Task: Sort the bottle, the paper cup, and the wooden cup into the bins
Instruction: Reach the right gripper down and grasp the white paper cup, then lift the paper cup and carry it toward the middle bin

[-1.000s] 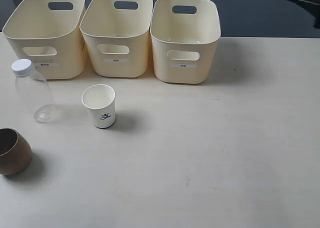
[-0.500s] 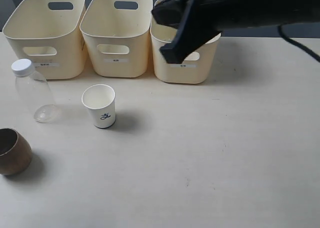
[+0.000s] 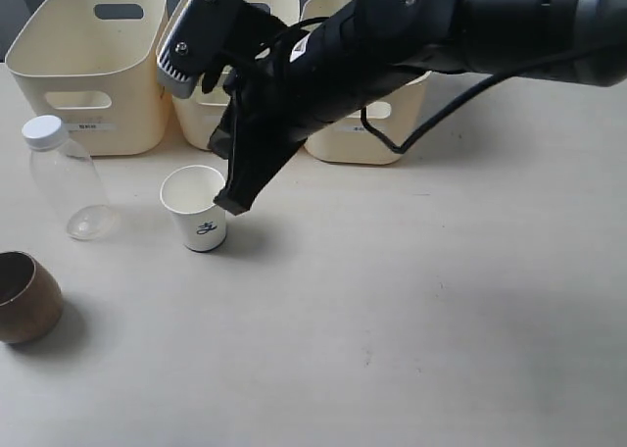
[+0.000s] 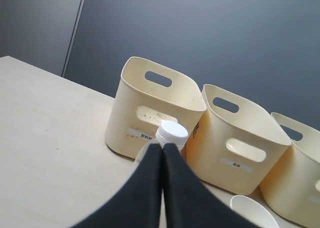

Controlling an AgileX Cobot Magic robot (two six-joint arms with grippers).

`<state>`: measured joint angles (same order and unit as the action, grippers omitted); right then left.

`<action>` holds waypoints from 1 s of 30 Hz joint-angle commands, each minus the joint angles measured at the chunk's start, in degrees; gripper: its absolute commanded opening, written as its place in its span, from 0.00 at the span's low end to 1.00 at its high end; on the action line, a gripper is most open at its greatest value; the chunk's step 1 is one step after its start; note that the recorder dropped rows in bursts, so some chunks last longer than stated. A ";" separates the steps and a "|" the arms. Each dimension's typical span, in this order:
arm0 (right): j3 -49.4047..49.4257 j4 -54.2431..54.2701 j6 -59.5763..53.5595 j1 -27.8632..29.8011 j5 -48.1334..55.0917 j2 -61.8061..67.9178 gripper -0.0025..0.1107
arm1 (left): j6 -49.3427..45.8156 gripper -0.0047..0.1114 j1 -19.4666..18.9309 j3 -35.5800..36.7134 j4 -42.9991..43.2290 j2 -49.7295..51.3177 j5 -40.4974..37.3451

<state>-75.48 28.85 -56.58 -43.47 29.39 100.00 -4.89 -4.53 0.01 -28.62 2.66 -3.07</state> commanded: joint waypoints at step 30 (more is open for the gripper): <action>-9.33 -3.53 -0.18 -4.60 -1.47 14.74 0.46 | -0.31 0.04 0.40 -0.01 0.40 -0.24 -1.18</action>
<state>-82.27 26.79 -57.51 -48.17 26.83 113.17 -4.89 -4.53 0.01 -28.51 2.66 -4.22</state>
